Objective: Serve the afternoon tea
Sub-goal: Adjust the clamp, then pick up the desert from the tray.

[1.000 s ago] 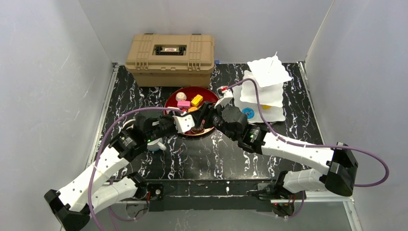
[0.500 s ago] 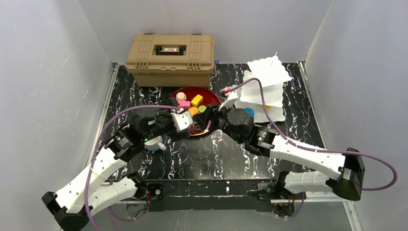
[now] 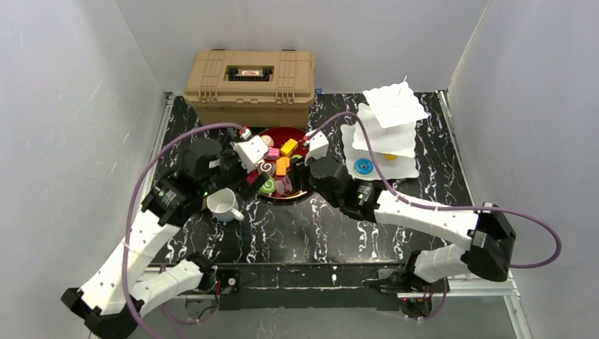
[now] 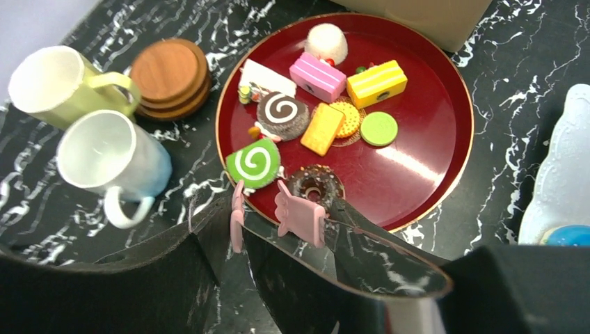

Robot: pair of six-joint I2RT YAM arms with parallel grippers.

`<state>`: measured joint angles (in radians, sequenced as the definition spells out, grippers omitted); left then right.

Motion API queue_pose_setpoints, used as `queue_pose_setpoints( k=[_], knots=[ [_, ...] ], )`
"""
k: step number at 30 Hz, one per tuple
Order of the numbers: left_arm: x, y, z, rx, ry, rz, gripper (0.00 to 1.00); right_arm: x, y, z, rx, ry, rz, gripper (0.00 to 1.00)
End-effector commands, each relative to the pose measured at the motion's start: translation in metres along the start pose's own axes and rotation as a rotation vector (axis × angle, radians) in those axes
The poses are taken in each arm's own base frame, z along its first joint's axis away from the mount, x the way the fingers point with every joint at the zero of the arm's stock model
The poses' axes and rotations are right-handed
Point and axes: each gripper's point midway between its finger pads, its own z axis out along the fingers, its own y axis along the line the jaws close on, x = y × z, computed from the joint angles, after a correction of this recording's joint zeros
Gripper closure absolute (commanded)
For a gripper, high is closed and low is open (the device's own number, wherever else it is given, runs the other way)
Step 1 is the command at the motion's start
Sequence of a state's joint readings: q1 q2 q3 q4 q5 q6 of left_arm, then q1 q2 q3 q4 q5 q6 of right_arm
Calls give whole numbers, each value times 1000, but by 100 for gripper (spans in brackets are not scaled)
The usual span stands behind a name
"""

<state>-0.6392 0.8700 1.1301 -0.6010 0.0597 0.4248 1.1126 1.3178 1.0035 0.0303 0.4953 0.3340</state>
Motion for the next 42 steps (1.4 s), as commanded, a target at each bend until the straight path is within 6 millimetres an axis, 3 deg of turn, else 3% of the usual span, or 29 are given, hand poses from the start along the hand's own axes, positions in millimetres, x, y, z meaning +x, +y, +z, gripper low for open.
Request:
queue_pose_setpoints(
  k=[1, 21, 28, 42],
  knots=[
    [15, 17, 2, -17, 112, -169, 2, -36, -2, 7, 44, -98, -38, 41],
    [36, 72, 21, -152, 202, -323, 2, -20, -11, 44, 138, -36, -175, 33],
    [36, 79, 20, -159, 196, -356, 2, -9, -10, 54, 136, 8, -177, 29],
    [35, 80, 19, -154, 186, -364, 2, 8, -12, 56, 135, 50, -176, 25]
  ],
)
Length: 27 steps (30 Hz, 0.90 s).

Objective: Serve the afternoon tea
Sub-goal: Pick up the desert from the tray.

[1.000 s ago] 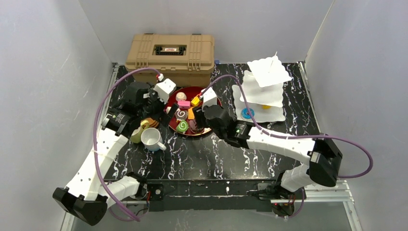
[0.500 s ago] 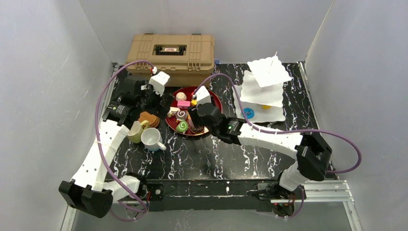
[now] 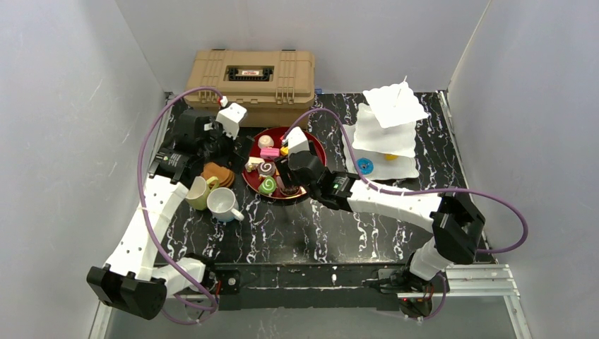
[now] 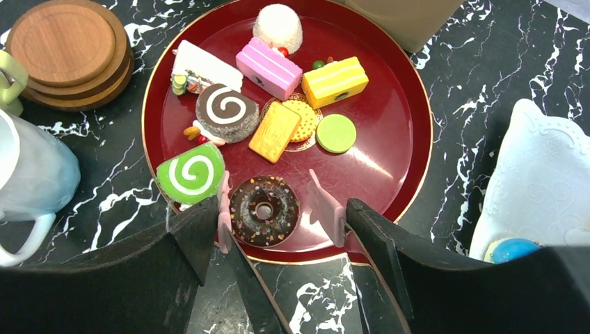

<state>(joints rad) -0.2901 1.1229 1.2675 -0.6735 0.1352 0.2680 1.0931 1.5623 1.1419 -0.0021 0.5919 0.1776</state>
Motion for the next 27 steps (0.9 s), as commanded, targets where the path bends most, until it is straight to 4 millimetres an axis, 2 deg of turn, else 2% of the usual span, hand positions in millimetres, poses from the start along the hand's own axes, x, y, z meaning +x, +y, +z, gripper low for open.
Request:
queue_pose_setpoints(
  k=[1, 14, 19, 23, 27],
  knots=[
    [-14, 0, -10, 6, -46, -6, 2, -19, 3, 1, -8, -42, 46, 25],
    [-17, 1, -12, 4, -53, -4, 2, -3, 4, 6, -3, -13, 44, 24],
    [-22, 2, -14, 0, -65, -2, 2, 3, 6, 16, -4, 20, 45, 25],
    [-23, 3, -14, -1, -68, -2, 2, 17, 4, 23, 3, 96, 17, 26],
    [-23, 3, -13, 0, -70, -8, 2, 16, 5, 27, -6, 133, 8, 31]
  ],
)
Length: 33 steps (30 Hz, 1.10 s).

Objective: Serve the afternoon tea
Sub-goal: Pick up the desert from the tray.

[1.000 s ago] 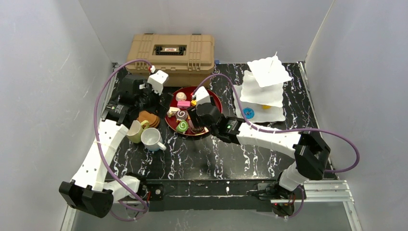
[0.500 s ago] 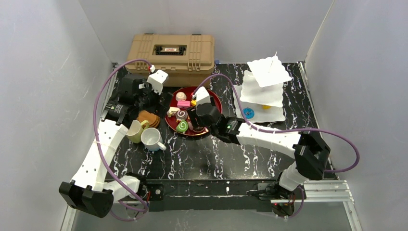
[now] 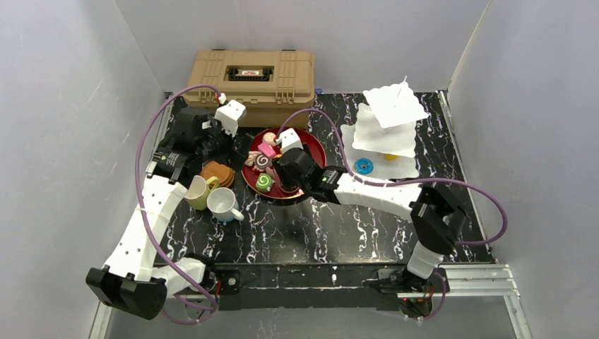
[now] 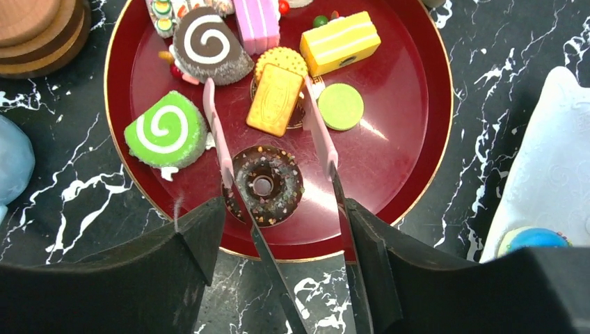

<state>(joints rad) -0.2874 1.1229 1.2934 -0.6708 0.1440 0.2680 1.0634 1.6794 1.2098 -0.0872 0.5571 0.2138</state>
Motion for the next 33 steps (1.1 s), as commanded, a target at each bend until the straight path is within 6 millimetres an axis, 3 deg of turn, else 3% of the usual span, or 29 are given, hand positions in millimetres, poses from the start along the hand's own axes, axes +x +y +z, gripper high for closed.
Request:
queue_pose_setpoints(
  k=[1, 7, 14, 19, 24, 33],
  knots=[
    [-13, 1, -8, 3, -42, -12, 2, -17, 3, -1, -29, 13, 25, 35],
    [-13, 0, -8, 14, -43, -20, 2, -24, -5, -7, -75, 25, 84, 58],
    [-12, -3, -7, 26, -41, -28, 2, -25, -7, -11, -95, 34, 74, 59],
    [-12, -3, -9, 28, -41, -29, 2, -23, -7, -8, -100, 45, 70, 71],
    [-11, -3, -9, 24, -42, -24, 2, -46, -12, -16, -93, -3, 63, 75],
    [-13, -3, -13, 21, -52, -27, 2, -98, -42, -56, -41, -118, 56, 78]
  ],
)
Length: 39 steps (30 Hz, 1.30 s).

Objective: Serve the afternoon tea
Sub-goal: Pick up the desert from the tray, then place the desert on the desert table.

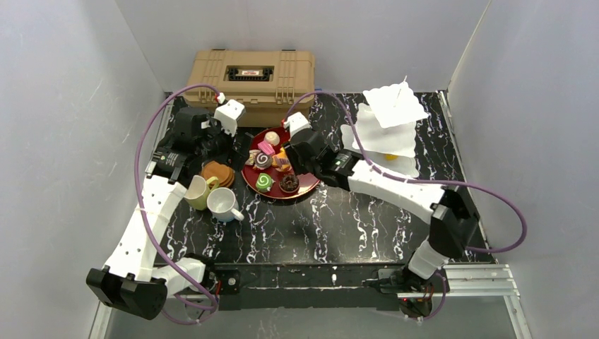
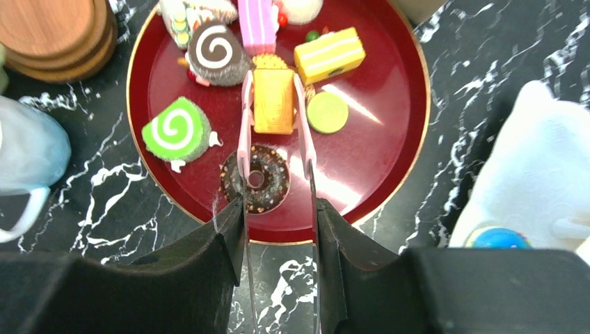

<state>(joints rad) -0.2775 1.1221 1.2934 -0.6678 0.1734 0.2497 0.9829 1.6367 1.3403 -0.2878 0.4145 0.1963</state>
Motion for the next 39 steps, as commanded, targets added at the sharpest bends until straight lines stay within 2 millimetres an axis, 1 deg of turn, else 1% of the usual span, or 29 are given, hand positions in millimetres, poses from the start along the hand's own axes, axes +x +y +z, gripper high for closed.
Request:
queue_pose_setpoints(
  k=[1, 5, 7, 13, 16, 20, 22, 24, 28, 34, 39],
  knots=[
    [-12, -1, -13, 2, -44, -2, 2, -71, -22, -49, 30, -187, 37, 78],
    [-12, -1, -14, 2, -45, -3, 2, -83, -40, -73, 80, -220, 43, 79],
    [-14, -1, -15, 3, -47, 0, 2, -82, -52, -86, 119, -219, 45, 79],
    [-14, -2, -17, 6, -50, 4, 2, -66, -96, -131, 246, -209, 75, 79],
    [-14, -3, -18, 8, -52, 5, 2, -65, -117, -161, 303, -232, 101, 78],
    [-14, -3, -18, 10, -50, 3, 2, -62, -139, -194, 374, -249, 125, 78],
    [-15, -3, -19, 12, -52, 2, 2, -58, -145, -203, 396, -245, 130, 78],
    [-17, -4, -19, 14, -57, -1, 2, -52, -149, -207, 413, -233, 132, 78],
    [-18, -6, -20, 23, -58, -8, 2, -39, -154, -203, 447, -200, 118, 78],
    [-18, -6, -22, 22, -57, -6, 2, -36, -165, -198, 506, -213, 110, 77],
    [-18, -7, -23, 24, -61, -12, 2, -33, -173, -181, 526, -206, 112, 77]
  ],
)
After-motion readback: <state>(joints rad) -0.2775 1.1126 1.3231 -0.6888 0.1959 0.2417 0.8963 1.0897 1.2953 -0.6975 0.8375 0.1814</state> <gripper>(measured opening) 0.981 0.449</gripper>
